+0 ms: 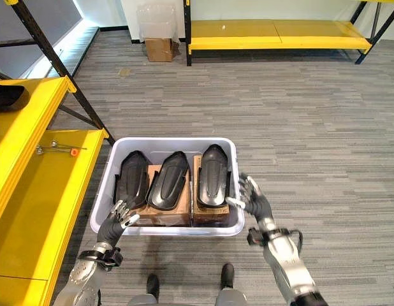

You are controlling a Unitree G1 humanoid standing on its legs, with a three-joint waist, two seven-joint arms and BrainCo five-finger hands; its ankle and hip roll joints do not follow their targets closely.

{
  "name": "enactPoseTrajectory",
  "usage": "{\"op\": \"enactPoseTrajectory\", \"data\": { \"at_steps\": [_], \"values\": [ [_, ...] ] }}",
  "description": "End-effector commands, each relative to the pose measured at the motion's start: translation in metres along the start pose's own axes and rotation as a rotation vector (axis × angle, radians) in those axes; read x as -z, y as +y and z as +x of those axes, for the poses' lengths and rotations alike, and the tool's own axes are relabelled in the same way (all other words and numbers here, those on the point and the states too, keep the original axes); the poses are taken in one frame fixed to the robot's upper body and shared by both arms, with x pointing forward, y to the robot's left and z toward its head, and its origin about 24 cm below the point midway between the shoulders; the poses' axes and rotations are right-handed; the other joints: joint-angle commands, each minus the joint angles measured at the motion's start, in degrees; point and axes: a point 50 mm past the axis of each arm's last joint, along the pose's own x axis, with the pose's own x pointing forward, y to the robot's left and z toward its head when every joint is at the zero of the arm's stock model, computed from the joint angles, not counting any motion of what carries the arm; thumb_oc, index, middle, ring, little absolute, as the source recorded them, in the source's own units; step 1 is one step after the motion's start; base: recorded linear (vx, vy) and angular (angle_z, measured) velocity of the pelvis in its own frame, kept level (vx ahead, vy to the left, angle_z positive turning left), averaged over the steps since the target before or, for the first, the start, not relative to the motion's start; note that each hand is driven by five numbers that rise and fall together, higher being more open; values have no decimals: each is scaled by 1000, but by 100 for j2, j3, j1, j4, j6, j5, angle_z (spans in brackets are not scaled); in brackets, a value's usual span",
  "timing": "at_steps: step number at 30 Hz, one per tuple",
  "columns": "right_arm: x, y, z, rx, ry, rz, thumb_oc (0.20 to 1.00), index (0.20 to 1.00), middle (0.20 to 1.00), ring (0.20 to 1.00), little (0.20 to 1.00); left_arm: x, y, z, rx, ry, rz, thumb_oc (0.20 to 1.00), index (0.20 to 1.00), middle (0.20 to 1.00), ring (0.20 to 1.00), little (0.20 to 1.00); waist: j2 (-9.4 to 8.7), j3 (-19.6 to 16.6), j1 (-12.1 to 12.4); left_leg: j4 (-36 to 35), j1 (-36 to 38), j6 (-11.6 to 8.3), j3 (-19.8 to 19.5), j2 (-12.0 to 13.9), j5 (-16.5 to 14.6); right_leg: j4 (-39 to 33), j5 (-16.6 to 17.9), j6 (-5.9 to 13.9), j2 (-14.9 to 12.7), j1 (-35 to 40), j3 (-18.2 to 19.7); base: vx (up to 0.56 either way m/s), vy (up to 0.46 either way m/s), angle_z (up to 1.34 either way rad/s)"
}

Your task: Move parts from the plastic box to the shelf.

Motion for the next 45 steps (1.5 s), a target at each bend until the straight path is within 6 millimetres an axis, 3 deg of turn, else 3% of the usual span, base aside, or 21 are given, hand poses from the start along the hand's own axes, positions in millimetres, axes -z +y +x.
{"op": "enactPoseTrajectory", "data": {
  "at_steps": [1, 3, 4, 7, 11, 26, 36, 42, 45],
  "values": [
    [-18, 13, 14, 6, -135, -57, 1000, 1000, 1000, 1000, 1000, -38, 4, 6, 51, -167, 66, 1000, 1000, 1000, 1000, 1000, -349, -10, 114, 224, -50, -62, 144, 107, 9, 709, -389, 259, -599, -7, 112, -44, 13, 1],
    [-26, 18, 39, 48, -155, -42, 1000, 1000, 1000, 1000, 1000, -47, -4, 12, 76, -207, 41, 1000, 1000, 1000, 1000, 1000, -283, 101, 227, 301, -196, -51, 95, 46, 1, 742, -356, 249, -684, -127, 130, -87, 22, 1],
    [-26, 18, 39, 49, -156, -43, 1000, 1000, 1000, 1000, 1000, -47, -4, 12, 76, -208, 41, 1000, 1000, 1000, 1000, 1000, -284, 104, 226, 305, -201, -50, 95, 45, -1, 744, -356, 249, -685, -130, 131, -142, 33, 19],
    [-58, 23, 96, 178, -210, -65, 1000, 1000, 1000, 1000, 1000, -71, -30, 27, 173, -307, 42, 1000, 1000, 1000, 1000, 1000, -84, 490, 435, 501, -590, -2, 49, -85, -6, 972, -270, 247, -833, -608, 286, -229, 68, 3],
    [-75, 10, 121, 267, -199, -68, 1000, 1000, 1000, 1000, 1000, -83, -45, 33, 247, -343, 42, 1000, 1000, 1000, 1000, 1000, 84, 714, 563, 656, -937, 16, -15, -160, 18, 1096, -220, 250, -919, -930, 350, -133, 41, 2],
    [-75, -37, 136, 492, -71, -93, 1000, 1000, 1000, 1000, 1000, -92, -57, 36, 288, -375, 54, 1000, 1000, 1000, 1000, 1000, 458, 1023, 799, 738, -1321, 37, -134, -288, 80, 1249, -209, 253, -1032, -1280, 373, -31, 6, 2],
    [-66, -39, 137, 486, 0, -119, 1000, 1000, 1000, 1000, 1000, -101, -65, 39, 314, -417, 51, 1000, 1000, 1000, 1000, 1000, 585, 1149, 866, 806, -1568, 41, -186, -320, 107, 1351, -204, 252, -1044, -1508, 387, -23, -5, 4],
    [-63, -33, 141, 429, 44, -245, 1000, 1000, 1000, 1000, 1000, -105, -75, 39, 357, -438, 43, 1000, 1000, 1000, 1000, 1000, 628, 1236, 1006, 881, -1839, 44, -311, -317, 168, 1419, -202, 233, -1042, -1659, 296, -30, -25, 11],
    [-51, -30, 138, 388, 88, -311, 1000, 1000, 1000, 1000, 1000, -106, -76, 40, 362, -442, 44, 1000, 1000, 1000, 1000, 1000, 603, 1269, 1035, 916, -1925, 47, -349, -317, 175, 1444, -201, 227, -1038, -1700, 257, -11, -15, 9]
  ]
}}
